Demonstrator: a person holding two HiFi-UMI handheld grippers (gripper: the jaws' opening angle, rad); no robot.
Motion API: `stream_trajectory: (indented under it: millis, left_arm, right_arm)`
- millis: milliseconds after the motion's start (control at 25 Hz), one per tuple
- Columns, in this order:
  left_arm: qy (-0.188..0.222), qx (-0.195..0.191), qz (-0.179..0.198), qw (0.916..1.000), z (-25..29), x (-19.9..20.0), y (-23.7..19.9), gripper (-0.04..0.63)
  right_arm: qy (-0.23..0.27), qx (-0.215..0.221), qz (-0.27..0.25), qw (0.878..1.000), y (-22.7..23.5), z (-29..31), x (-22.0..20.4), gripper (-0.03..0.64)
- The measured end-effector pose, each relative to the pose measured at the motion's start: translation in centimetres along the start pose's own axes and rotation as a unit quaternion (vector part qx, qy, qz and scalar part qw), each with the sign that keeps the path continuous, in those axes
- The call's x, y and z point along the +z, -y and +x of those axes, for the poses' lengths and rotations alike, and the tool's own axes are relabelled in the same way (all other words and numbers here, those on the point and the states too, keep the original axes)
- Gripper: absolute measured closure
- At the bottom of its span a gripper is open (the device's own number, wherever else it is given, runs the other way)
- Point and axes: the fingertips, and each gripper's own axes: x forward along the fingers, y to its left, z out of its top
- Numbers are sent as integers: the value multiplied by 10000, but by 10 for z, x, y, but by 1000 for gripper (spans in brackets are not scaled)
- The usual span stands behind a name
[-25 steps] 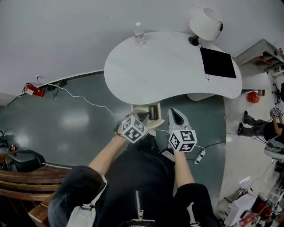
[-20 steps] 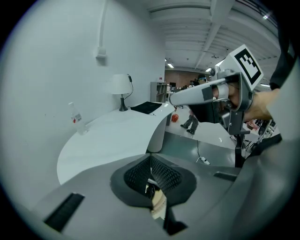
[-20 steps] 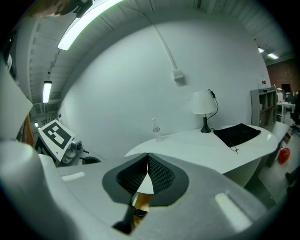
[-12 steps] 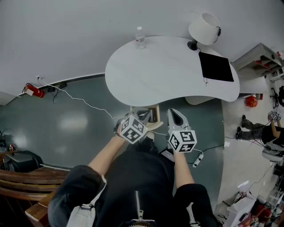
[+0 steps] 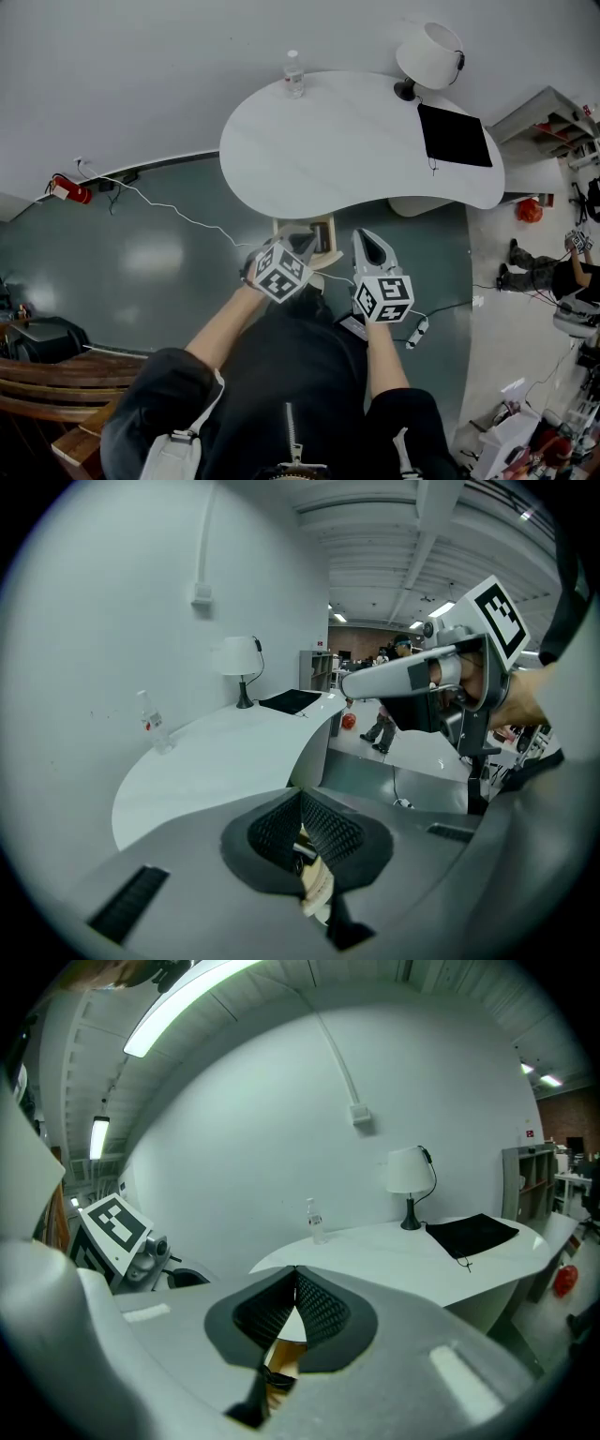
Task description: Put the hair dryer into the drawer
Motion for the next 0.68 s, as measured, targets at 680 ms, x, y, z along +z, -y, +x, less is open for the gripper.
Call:
stream_trajectory:
  millis: [680]
  left_arm:
    - [-174,-109,48,9998,10,-13,3,580]
  right_arm:
    - [-71,-30,5,10000,0,-1,-5,614]
